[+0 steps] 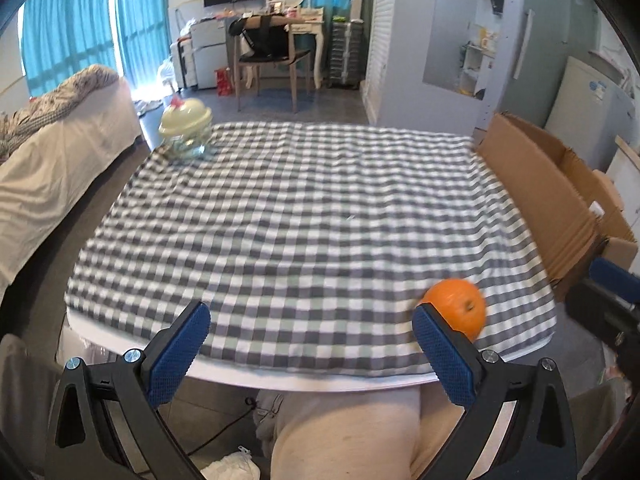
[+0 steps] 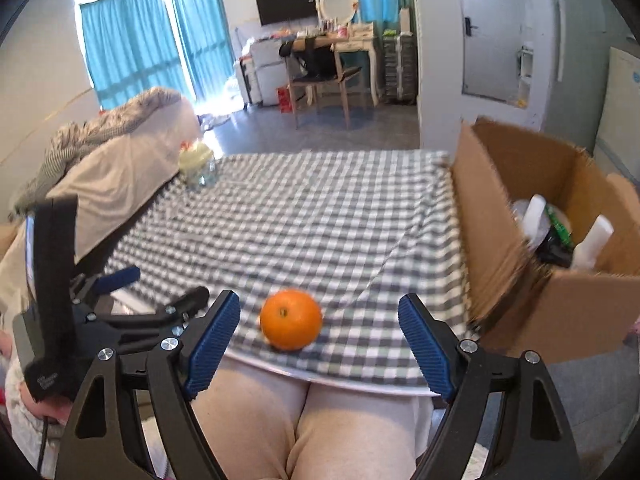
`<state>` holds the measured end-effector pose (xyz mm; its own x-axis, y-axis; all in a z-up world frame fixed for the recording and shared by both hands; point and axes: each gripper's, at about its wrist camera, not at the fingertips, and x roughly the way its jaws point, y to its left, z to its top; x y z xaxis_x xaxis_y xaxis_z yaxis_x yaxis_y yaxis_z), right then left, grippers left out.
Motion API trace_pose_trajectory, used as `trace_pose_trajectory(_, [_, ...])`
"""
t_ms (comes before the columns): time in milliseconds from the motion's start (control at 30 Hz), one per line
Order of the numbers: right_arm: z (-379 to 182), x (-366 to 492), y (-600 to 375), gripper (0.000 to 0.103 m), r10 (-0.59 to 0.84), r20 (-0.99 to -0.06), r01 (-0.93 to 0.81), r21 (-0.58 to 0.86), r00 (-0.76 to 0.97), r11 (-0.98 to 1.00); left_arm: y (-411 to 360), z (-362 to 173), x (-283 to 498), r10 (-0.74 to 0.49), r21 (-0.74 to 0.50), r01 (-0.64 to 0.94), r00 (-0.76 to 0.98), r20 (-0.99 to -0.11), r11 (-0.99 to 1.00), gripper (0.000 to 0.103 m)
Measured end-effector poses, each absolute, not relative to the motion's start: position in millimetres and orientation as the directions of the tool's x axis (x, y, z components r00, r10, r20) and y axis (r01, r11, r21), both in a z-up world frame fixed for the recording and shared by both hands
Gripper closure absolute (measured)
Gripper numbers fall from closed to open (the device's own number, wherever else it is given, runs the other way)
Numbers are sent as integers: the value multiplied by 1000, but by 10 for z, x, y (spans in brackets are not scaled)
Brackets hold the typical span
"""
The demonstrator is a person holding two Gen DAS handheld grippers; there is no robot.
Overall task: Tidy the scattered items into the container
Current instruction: 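Close the right tool around the orange, then carry the orange into the box with the right tool and release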
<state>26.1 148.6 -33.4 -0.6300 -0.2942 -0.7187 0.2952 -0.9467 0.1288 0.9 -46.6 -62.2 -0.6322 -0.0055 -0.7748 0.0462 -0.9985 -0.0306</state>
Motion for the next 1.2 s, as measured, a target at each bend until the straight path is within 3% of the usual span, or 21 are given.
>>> trace_pose_trajectory(567, [-975,38,812,22,-190,-757,380,-83,-626,-921,-963,-879,-46,-62,-32,147,-592,-804,-989,0])
trace_pose_trajectory(767, [-1143,-88,729,44,-142,-790,376,-119,-597,-919,-960,-919,-77,-51,-35,134,-588,-808,-990,0])
trace_pose_trajectory(1200, [-1152,-104,820,46,-146,-803,343,-77,-578,-936,-875,-969,-139,-46,-22,111,-575,-817,-994,0])
